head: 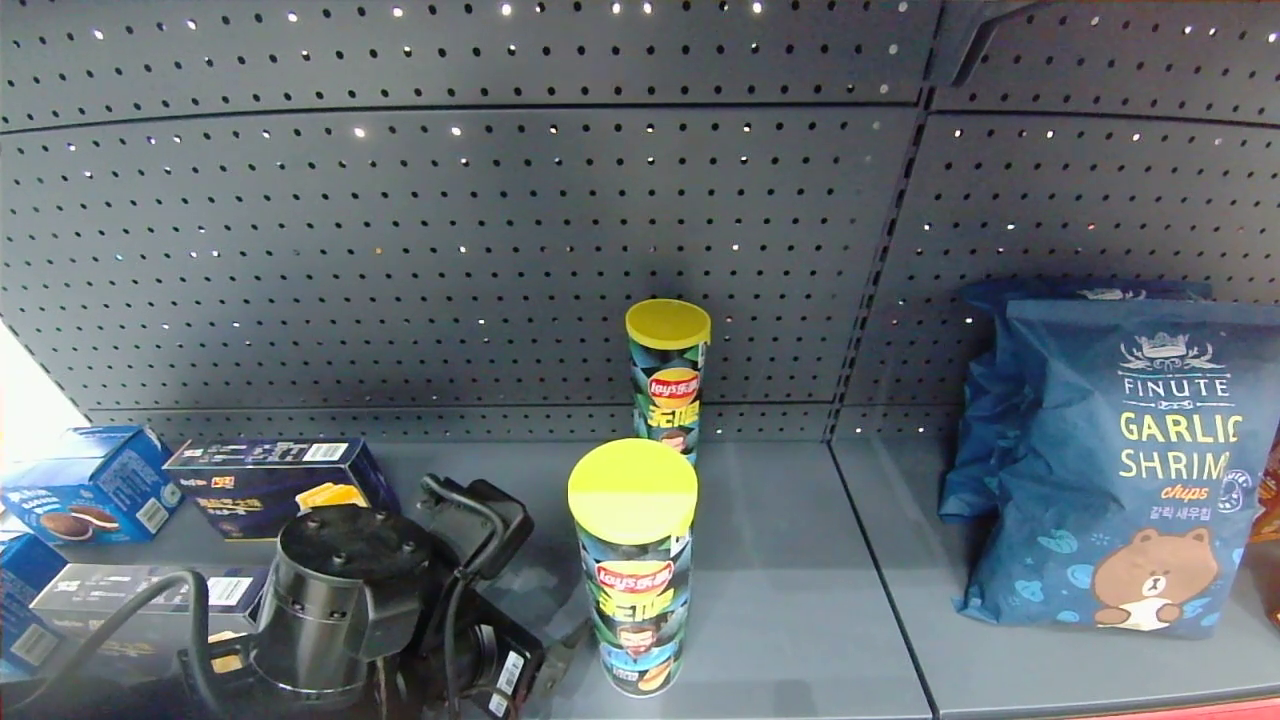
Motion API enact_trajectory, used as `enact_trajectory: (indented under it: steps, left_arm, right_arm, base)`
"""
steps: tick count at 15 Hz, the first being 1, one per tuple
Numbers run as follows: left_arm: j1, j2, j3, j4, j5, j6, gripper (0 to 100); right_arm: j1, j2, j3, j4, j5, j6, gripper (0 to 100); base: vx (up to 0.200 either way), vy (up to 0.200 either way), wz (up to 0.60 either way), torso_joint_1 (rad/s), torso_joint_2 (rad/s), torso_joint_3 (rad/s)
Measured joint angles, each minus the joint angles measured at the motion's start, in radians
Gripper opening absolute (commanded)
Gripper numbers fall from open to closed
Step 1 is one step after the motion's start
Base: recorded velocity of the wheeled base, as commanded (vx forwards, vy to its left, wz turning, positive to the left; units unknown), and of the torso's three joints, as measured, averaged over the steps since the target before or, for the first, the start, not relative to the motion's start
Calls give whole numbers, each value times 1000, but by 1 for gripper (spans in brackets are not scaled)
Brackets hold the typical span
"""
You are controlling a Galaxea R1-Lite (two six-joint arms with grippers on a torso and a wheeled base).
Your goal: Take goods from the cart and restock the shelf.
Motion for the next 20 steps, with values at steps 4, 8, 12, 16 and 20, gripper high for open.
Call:
enact_trajectory:
  steps: [4,8,12,16,20]
  left_arm:
    - [-11,3,-6,0,18,-1,100]
    - [-24,11,-13,0,23,-2,100]
    - [-29,17,-21,0,31,-4,100]
    - [-32,26,-31,0,30,-4,100]
    - [-39,33,-35,1,30,-4,100]
  right_arm:
    - [0,0,0,0,0,0,100]
    - [1,0,0,0,0,0,100]
    - [0,0,0,0,0,0,100]
    - [0,0,0,0,0,0,100]
    - [1,0,0,0,0,0,100]
  base:
    - [0,0,0,0,0,0]
    - [0,0,0,0,0,0]
    - [0,0,0,0,0,0]
    - [0,0,0,0,0,0]
    - [0,0,0,0,0,0]
